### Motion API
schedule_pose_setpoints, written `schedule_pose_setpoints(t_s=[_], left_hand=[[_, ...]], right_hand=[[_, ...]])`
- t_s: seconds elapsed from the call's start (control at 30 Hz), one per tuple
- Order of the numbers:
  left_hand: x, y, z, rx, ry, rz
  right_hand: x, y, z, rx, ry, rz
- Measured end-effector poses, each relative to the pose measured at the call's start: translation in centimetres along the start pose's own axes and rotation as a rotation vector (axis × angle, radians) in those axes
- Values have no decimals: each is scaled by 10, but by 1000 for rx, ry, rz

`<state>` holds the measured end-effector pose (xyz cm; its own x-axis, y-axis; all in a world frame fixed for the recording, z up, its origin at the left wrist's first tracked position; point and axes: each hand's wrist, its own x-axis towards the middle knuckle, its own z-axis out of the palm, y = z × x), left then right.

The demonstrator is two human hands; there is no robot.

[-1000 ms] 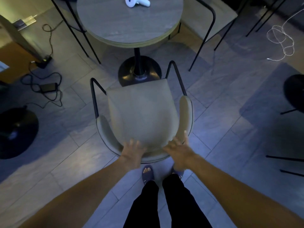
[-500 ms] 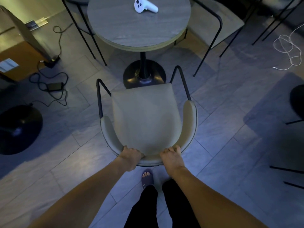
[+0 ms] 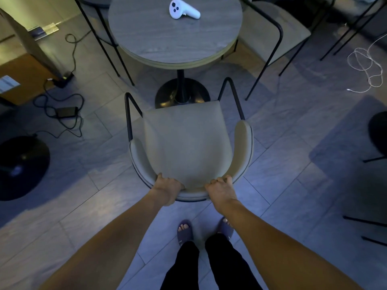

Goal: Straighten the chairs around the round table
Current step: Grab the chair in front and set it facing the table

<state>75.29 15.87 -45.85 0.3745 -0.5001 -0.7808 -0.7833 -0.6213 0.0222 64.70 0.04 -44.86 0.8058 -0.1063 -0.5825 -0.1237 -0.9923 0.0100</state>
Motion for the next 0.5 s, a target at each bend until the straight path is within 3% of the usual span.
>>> schedule_pose_setpoints(t_s=[0.5], left_hand=[[45,-13,-48,-20,62,-6]], right_hand=[[53,37,-39,-38,-97,7]])
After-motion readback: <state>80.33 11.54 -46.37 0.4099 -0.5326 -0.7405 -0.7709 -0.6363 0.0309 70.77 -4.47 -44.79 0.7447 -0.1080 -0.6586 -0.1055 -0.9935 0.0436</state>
